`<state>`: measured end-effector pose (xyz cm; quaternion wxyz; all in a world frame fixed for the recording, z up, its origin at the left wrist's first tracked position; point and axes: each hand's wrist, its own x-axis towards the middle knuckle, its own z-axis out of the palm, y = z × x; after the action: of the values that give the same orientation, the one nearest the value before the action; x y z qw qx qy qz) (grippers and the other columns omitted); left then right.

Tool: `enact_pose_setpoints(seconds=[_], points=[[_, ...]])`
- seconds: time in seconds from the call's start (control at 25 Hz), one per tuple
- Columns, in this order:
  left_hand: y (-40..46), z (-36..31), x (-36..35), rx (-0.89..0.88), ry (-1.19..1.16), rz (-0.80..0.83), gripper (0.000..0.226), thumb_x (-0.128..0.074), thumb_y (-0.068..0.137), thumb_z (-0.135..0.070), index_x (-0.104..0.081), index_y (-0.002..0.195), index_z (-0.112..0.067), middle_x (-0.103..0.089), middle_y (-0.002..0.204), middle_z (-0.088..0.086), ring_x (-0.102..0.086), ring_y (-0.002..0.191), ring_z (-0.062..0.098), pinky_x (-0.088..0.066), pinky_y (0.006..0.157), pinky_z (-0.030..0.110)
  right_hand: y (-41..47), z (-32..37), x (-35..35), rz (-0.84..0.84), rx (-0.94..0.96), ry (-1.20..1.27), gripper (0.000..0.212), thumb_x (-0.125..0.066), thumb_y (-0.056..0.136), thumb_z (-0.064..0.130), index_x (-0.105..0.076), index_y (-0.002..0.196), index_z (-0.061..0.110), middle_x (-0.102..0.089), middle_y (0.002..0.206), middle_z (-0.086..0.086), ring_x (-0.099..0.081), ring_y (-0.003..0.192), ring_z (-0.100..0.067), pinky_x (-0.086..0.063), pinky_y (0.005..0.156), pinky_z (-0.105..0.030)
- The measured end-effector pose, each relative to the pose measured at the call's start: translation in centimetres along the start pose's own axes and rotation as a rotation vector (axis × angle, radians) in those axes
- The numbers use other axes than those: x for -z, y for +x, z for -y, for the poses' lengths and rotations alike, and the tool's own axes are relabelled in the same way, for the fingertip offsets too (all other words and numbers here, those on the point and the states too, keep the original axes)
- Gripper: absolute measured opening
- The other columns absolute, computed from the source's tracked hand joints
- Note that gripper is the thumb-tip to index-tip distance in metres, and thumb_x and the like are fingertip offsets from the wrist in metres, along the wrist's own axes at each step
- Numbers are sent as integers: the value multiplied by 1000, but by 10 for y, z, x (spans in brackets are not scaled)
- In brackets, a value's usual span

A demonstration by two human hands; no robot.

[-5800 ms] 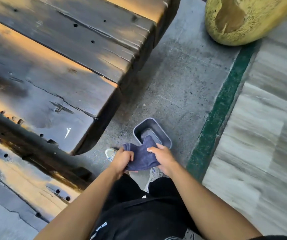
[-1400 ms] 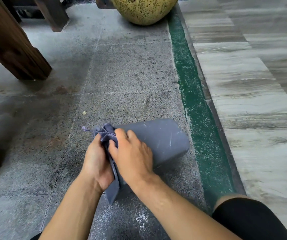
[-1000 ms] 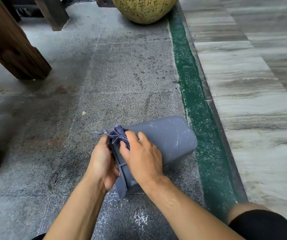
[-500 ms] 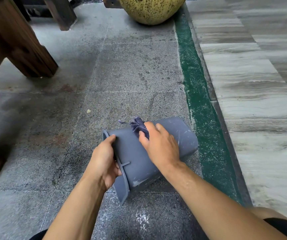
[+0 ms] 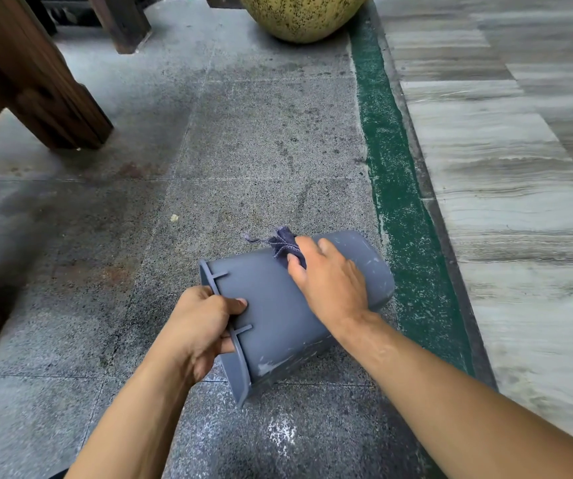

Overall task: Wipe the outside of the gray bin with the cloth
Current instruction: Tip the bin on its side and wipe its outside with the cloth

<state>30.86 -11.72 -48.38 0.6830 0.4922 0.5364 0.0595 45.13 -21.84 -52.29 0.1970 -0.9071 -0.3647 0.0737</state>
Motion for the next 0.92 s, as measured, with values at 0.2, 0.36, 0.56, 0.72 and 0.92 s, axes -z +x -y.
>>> enact_pose_setpoints(seconds=[0.2, 0.36, 0.56, 0.72, 0.92], points=[[3, 2, 3, 3, -25, -6, 19, -54, 92, 12, -65, 100, -1, -76, 81, 12, -73, 66, 23, -62, 49, 43, 13, -18, -4, 1, -23, -31, 31, -42, 102, 45, -54, 120, 24, -59, 109, -6, -64, 96, -36, -48, 72, -42], [6, 2, 5, 10, -35, -9, 20, -54, 92, 12, -65, 105, 1, -75, 86, 15, -73, 68, 25, -62, 50, 44, 22, -29, -7, -13, -27, -64, 30, -41, 102, 45, -54, 117, 22, -60, 106, -6, -64, 93, -35, -44, 68, -40], [11, 4, 11, 11, -11, -24, 20, -55, 92, 11, -65, 105, 0, -75, 86, 14, -72, 65, 23, -63, 54, 48, 32, -45, -9, -17, -43, -66, 31, -41, 102, 45, -54, 118, 22, -60, 107, -8, -63, 91, -36, -49, 72, -41], [14, 5, 14, 5, 40, -28, 21, -56, 92, 10, -64, 109, 1, -74, 92, 18, -71, 74, 30, -61, 67, 60, 37, -63, -10, -60, -74, -63, 31, -41, 102, 45, -55, 116, 22, -60, 103, -8, -63, 86, -36, -51, 72, -42], [14, 8, 15, 11, 29, -39, 18, -55, 91, 12, -64, 100, -1, -74, 78, 13, -70, 58, 22, -60, 47, 43, 42, -75, -12, -86, -74, -93, 31, -40, 102, 44, -55, 115, 19, -60, 101, -9, -62, 82, -35, -46, 69, -39]])
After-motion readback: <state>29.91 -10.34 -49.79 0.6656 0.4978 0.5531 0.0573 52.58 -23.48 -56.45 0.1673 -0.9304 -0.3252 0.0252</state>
